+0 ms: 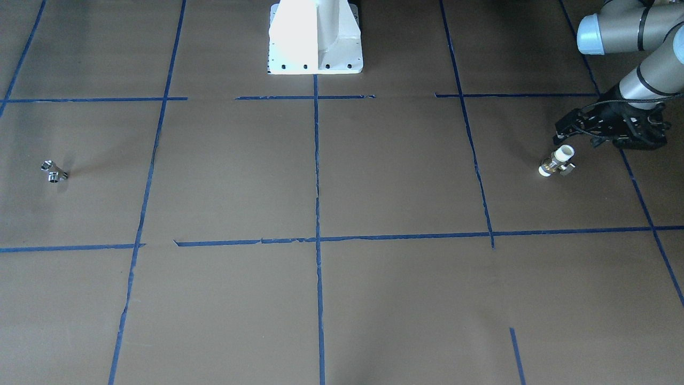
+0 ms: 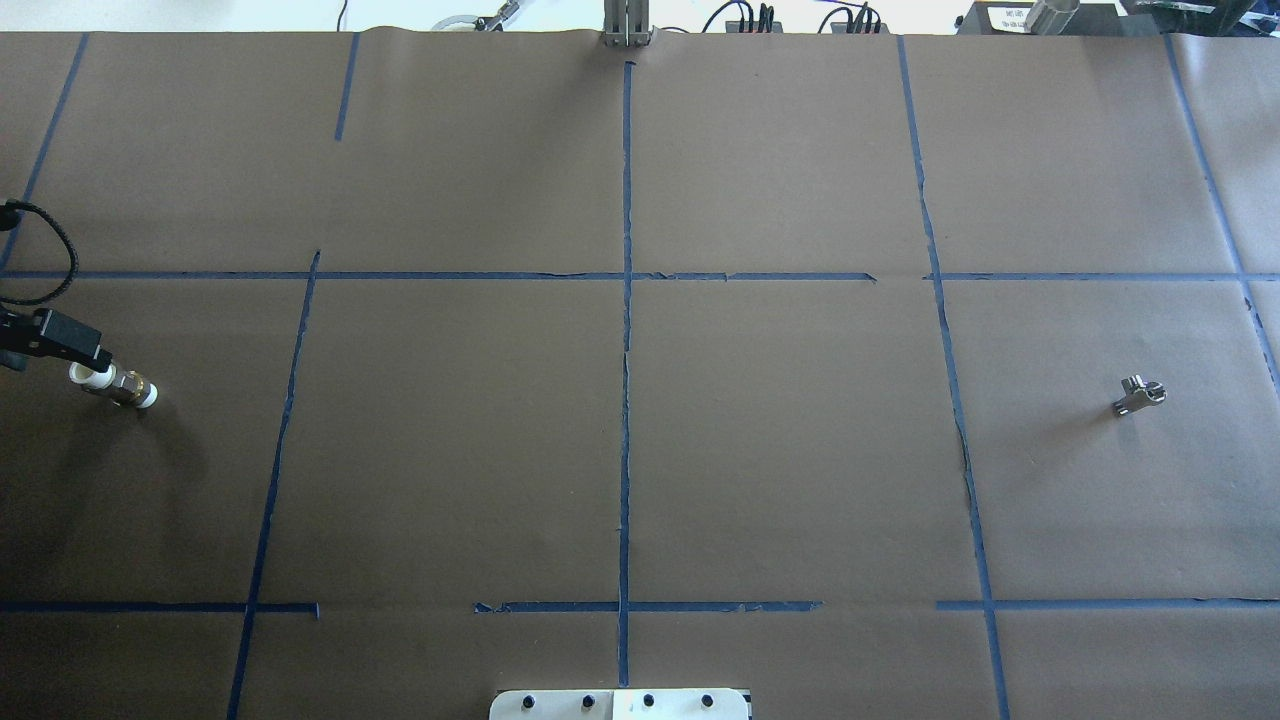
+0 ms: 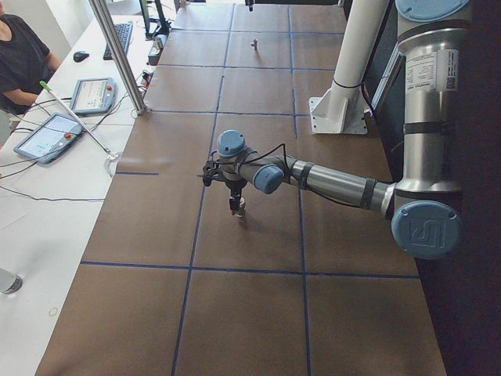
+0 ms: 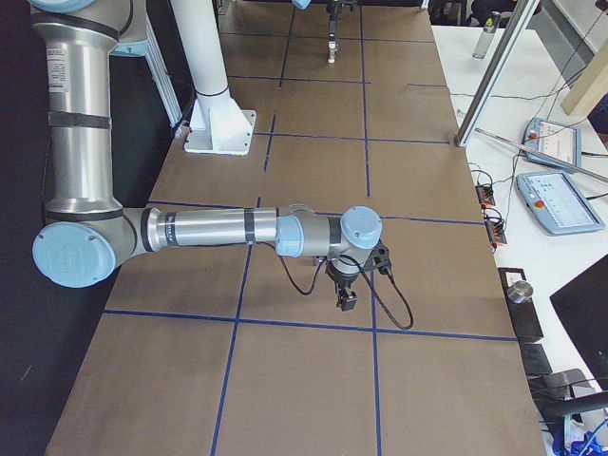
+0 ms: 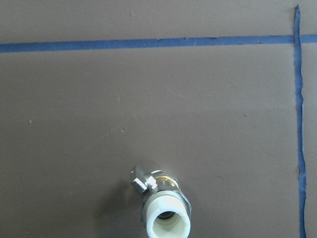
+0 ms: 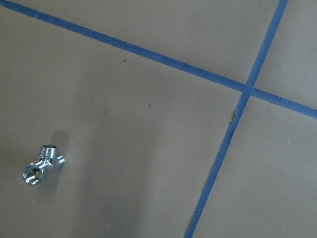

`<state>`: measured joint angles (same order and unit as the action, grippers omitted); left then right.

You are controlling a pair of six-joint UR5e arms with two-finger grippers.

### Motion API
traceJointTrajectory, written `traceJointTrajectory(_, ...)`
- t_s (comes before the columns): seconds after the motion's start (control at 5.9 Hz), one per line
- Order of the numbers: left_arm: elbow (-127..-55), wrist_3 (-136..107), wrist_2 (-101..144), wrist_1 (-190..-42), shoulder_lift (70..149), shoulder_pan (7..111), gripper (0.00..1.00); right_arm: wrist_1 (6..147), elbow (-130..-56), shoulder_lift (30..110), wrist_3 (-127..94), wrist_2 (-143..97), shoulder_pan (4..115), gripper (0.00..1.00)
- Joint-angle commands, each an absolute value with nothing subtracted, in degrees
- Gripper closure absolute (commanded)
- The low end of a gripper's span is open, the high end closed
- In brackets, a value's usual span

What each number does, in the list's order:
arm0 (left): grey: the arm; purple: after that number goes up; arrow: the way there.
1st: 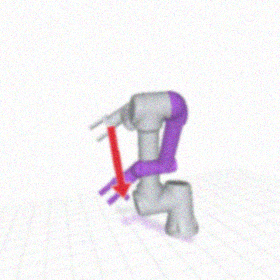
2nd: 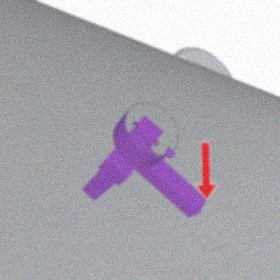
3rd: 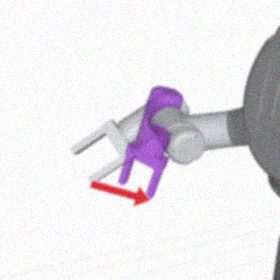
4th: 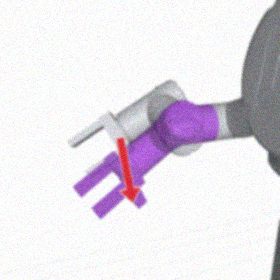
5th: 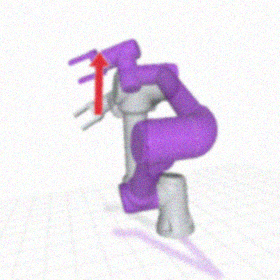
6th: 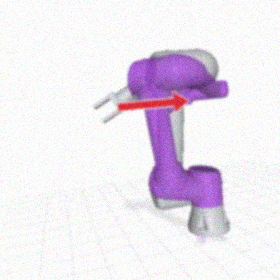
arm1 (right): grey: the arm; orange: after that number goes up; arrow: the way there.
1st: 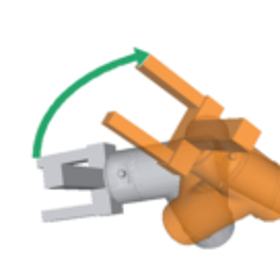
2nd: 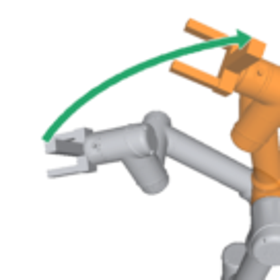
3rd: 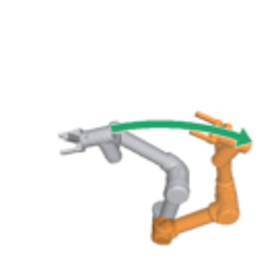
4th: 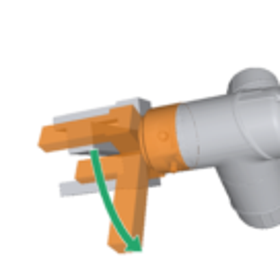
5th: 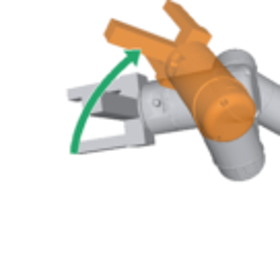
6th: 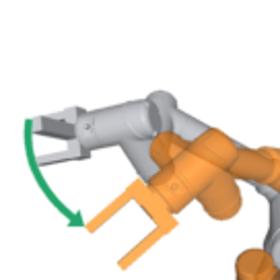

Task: Assemble PPR valve and pipe with both arms
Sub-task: 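Lower the left gripper onto the white PPR pipe piece and grasp it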

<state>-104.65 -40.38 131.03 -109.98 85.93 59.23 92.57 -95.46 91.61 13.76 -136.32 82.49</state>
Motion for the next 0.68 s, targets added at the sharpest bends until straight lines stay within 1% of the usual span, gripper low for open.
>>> traceJointTrajectory(0.0,-103.63,-42.01,130.17,-110.92,85.96,57.39,0.00,92.02,-95.36,91.67,13.71,-136.32,82.27,0.00)
traceJointTrajectory(0.17,-102.49,-41.75,130.25,-111.00,86.13,57.39,0.02,92.02,-95.27,91.67,13.71,-136.32,82.27,0.00)
traceJointTrajectory(0.34,-102.31,-41.66,130.17,-111.01,86.31,57.39,0.08,92.02,-95.27,91.67,13.71,-136.32,82.27,0.00)
traceJointTrajectory(0.51,-101.61,-41.57,130.17,-110.92,86.74,57.31,0.10,92.02,-95.27,91.67,13.80,-136.32,82.18,0.00)
